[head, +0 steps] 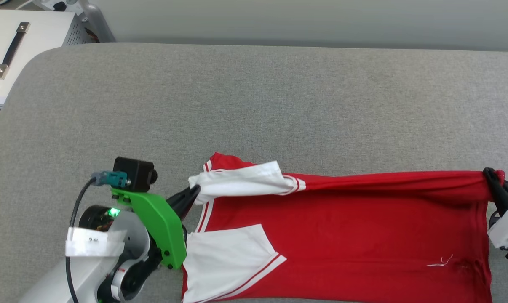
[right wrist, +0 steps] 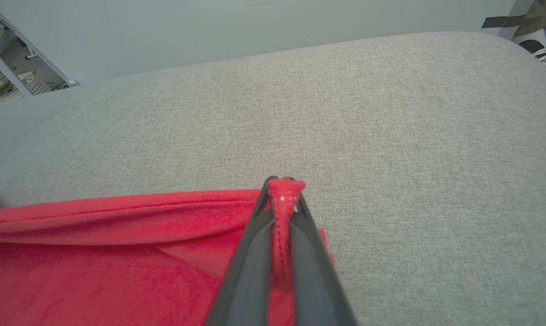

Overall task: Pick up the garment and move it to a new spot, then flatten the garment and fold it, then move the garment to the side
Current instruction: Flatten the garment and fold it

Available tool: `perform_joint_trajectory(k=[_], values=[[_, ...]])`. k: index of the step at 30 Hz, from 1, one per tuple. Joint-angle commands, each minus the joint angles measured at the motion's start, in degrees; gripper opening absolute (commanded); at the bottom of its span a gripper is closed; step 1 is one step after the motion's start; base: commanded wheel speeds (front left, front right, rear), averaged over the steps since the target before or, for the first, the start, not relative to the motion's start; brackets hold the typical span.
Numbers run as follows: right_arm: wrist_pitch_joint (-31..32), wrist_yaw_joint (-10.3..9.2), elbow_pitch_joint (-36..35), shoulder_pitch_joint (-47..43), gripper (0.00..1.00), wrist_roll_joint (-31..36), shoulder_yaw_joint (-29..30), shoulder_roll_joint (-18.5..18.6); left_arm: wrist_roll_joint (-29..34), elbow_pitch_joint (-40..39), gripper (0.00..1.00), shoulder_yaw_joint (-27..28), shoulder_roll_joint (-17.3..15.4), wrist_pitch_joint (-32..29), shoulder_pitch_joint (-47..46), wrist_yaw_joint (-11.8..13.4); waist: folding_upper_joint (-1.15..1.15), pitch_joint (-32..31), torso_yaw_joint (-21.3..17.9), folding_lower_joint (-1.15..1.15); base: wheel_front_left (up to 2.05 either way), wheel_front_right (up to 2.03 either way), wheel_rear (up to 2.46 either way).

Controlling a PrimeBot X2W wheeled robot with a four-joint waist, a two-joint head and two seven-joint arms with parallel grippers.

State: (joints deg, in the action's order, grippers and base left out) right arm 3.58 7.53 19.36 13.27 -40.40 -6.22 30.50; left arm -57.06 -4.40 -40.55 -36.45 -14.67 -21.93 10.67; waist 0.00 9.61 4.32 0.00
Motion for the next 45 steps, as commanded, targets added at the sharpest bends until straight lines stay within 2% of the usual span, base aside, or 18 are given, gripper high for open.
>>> perform_joint_trajectory(k=[1,8,19,32,33,34,35,36,41,45], values=[[-1.0,-0.04,-0.9,-1.5,0.00,-0.7,0.3,0.1,-0.3,-0.5,0.00,-0.3,-0.9,0.2,2.0,0.6,0.00,-0.7,0.2,0.00,0.00,0.00,0.00],[-1.3,-0.04,-3.6,-7.1,0.00,-3.2,-0.3,1.0,-0.8,-1.2,0.00,-2.4,-2.3,-0.8,7.3,1.6,0.00,-1.6,0.1,0.00,0.00,0.00,0.00],[5.3,-0.04,-6.5,-13.6,0.00,-7.4,-3.5,3.5,0.1,1.4,0.00,-5.8,-2.6,-2.0,10.4,1.7,0.00,-1.9,-0.3,0.00,0.00,0.00,0.00],[11.4,-0.04,-7.4,-13.6,0.00,-5.3,-6.1,5.2,1.9,7.2,0.00,-8.4,-0.3,-2.2,9.2,0.3,0.00,-0.4,-0.7,0.00,0.00,0.00,0.00],[11.8,-0.04,-7.1,-13.6,0.33,-5.3,-6.0,5.1,2.0,7.5,0.00,-8.5,-0.2,-2.2,9.1,0.2,0.00,-0.4,-0.7,0.00,0.00,0.00,0.00],[12.3,-0.04,-6.8,-13.6,1.00,-5.4,-6.0,4.8,2.1,7.9,0.08,-8.6,-0.1,-2.2,9.0,0.2,0.00,-0.4,-0.6,0.00,0.00,0.00,0.00],[12.5,-0.04,-6.7,-13.5,1.00,-5.5,-6.0,4.7,2.3,8.1,0.96,-8.6,0.0,-1.9,8.9,0.2,0.00,-0.5,-0.6,0.00,0.00,0.00,0.00],[12.7,-0.04,-6.8,-13.6,1.00,-5.6,-6.1,4.6,2.3,8.4,1.00,-8.5,0.2,-1.6,8.9,0.2,0.00,-0.7,-0.6,0.00,0.00,0.00,0.00],[14.1,-0.04,-7.8,-14.4,1.00,-6.5,-5.6,4.9,2.2,8.9,1.00,-7.6,1.0,0.6,9.0,0.4,0.00,-2.6,-0.8,0.00,0.00,0.00,0.00],[16.0,-0.04,-9.8,-15.7,1.00,-8.0,-3.1,5.1,1.9,8.1,1.00,-5.9,1.6,3.6,9.2,1.1,0.00,-4.5,-0.9,0.00,0.00,0.00,0.00]])
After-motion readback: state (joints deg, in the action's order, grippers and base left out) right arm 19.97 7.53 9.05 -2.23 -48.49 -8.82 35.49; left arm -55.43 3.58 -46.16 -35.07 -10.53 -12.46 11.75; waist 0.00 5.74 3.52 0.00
